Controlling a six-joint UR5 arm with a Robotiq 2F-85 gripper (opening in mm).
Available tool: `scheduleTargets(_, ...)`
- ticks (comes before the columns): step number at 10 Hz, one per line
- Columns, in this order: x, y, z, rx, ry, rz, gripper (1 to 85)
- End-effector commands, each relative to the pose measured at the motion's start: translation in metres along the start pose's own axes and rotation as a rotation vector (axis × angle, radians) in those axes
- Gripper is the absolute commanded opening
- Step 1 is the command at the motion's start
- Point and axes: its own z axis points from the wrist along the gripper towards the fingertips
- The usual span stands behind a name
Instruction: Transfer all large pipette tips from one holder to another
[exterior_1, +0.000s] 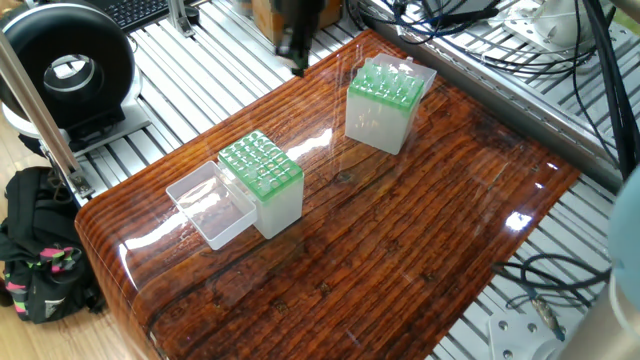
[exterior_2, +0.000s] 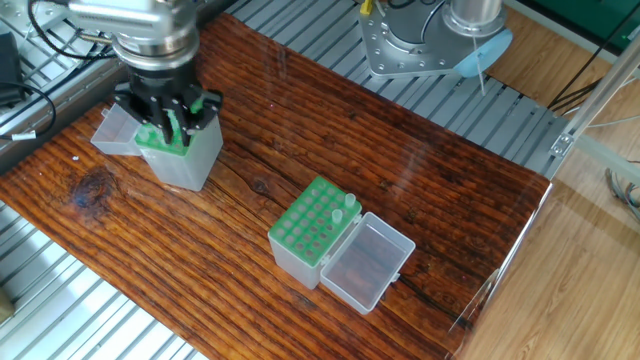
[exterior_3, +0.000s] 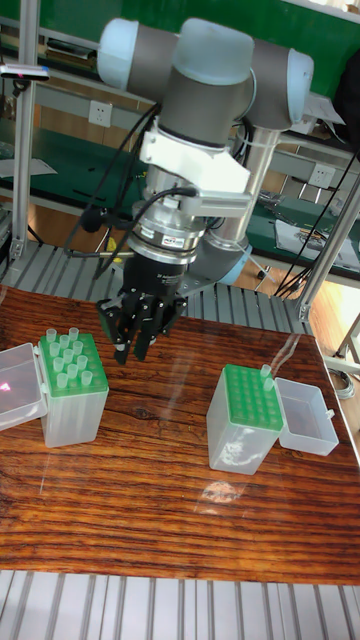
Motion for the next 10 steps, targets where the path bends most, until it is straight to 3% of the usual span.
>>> scheduleTargets(1,0.004,0.000,0.000,-0.038,-0.016,0.089,34.0)
scheduleTargets(3,0.011,-0.009,0.000,0.001,0.013,0.206,29.3)
scheduleTargets(4,0.013,-0.010,0.000,0.004,0.019,0.216,24.7)
scheduleTargets(5,0.017,-0.017,0.006,0.002,0.014,0.187,24.0)
scheduleTargets(7,0.032,-0.045,0.027,0.032,0.003,0.128,25.7)
scheduleTargets(9,0.035,-0.047,0.042,0.014,-0.012,0.121,28.0)
scheduleTargets(10,0.031,-0.043,0.041,0.003,-0.017,0.122,29.3)
